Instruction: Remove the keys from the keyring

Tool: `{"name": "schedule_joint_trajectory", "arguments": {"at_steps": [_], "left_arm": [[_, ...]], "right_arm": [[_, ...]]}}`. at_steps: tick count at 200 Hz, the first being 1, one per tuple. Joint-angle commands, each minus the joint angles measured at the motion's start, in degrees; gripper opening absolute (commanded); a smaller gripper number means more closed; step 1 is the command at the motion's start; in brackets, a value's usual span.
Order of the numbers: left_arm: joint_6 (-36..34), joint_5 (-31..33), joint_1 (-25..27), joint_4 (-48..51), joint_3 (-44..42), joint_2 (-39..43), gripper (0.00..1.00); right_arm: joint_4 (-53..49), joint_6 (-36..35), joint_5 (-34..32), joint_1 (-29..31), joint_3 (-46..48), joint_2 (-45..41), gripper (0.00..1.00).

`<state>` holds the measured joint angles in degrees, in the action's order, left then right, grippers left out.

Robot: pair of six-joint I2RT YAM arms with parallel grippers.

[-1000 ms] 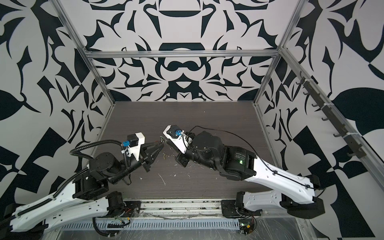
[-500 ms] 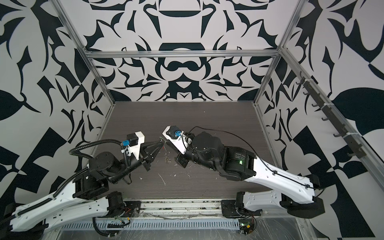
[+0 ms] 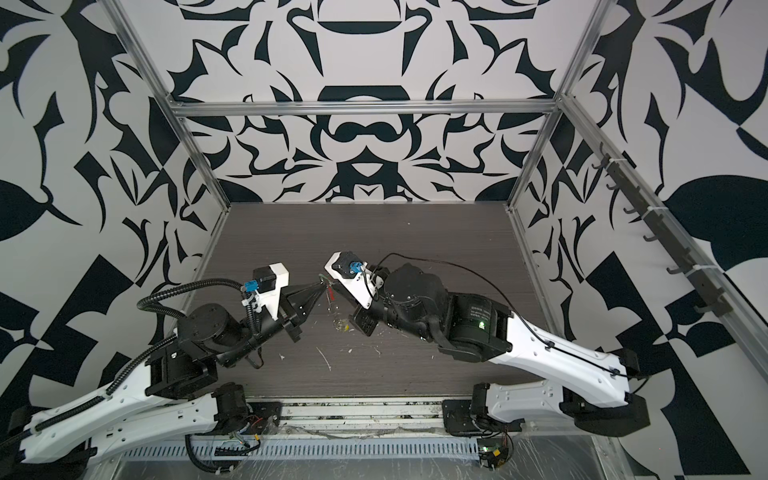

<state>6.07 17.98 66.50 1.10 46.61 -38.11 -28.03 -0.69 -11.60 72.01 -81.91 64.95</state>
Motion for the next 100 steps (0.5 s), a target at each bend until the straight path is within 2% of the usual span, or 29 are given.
{"name": "schedule_joint_trajectory", "arguments": {"at_steps": [1,32,100], "left_arm": [[0.25,-0.39,0.10,-1.72,1.37,0.49,0.05],[0.70,-0.50,0.05,-1.72,1.38,0.54,0.00],[2.23,-0.69,0.18,-1.11,2.09,-0.22,0.00]], "right_arm": [[3.16,0.60,-0.03,0.32,-2.12,-0.44,0.00],[3.14,0.69,-0.06,0.24,-1.84,-0.77,0.00],[3.16,0.70,-0.07,0.29,-1.53,-1.14,0.00]]}}
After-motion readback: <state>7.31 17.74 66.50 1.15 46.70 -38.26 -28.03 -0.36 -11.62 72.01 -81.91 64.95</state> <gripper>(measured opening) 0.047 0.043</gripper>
